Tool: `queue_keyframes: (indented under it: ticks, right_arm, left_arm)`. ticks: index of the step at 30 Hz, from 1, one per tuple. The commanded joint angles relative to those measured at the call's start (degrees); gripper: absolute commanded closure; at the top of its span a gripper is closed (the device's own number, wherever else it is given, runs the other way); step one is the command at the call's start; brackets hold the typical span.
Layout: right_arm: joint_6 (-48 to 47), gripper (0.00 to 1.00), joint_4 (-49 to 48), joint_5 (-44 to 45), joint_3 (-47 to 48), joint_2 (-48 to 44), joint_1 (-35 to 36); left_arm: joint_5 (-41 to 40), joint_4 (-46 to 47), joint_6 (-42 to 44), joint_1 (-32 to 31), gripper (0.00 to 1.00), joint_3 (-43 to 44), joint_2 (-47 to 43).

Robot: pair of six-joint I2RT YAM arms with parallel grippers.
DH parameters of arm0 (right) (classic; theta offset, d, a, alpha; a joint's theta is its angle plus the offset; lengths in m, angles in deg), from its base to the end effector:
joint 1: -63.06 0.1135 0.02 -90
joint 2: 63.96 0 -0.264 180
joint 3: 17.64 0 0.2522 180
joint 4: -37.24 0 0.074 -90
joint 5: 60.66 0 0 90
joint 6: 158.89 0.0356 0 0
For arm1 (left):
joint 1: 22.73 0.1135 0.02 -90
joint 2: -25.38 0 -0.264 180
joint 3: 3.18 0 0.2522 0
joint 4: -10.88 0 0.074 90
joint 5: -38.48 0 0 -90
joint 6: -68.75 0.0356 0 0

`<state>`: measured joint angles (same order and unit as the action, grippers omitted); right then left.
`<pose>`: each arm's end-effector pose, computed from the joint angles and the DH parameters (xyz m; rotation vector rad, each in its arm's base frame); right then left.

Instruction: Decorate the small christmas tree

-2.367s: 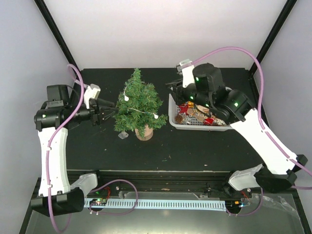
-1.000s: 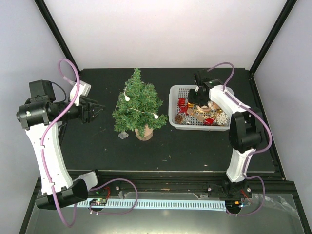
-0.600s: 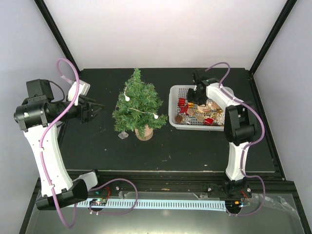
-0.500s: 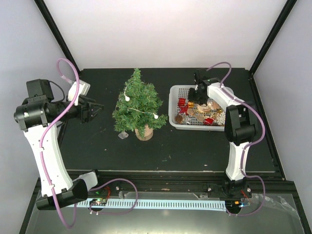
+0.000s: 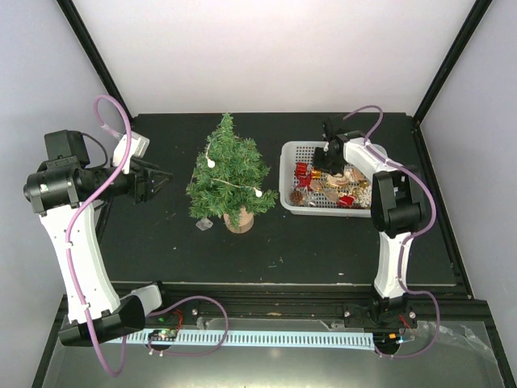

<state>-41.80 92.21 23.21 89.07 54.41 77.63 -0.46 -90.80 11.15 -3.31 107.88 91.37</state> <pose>0.4209 0.1133 0.1944 0.2723 2.7646 0.3433 0.1448 0.0217 0.4527 0.5549 2.1237 -0.6487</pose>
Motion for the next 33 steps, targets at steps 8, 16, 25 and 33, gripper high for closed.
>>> queue_keyframes:
  ticks: [8, 16, 25, 33]
  right_arm:
    - [-0.5, 0.72, -2.7, -2.7, -1.3, 2.2, -1.2]
    - [-0.4, 0.79, -4.6, -5.9, -1.9, 3.6, -1.2]
    - [-0.7, 0.99, -5.9, -4.3, -4.9, 0.4, -1.2]
    - [-2.6, 0.99, -6.3, -0.2, -11.7, -11.0, -1.3]
  left_arm:
    - [1.7, -1.2, -0.2, -0.2, 0.43, -0.8, -0.5]
    - [3.0, -1.2, 0.5, -0.2, 0.43, -2.0, -0.1]
    - [3.6, -1.2, 1.2, -0.1, 0.43, -3.1, 0.2]
    - [4.6, -1.0, 1.6, -0.2, 0.43, -3.6, 1.4]
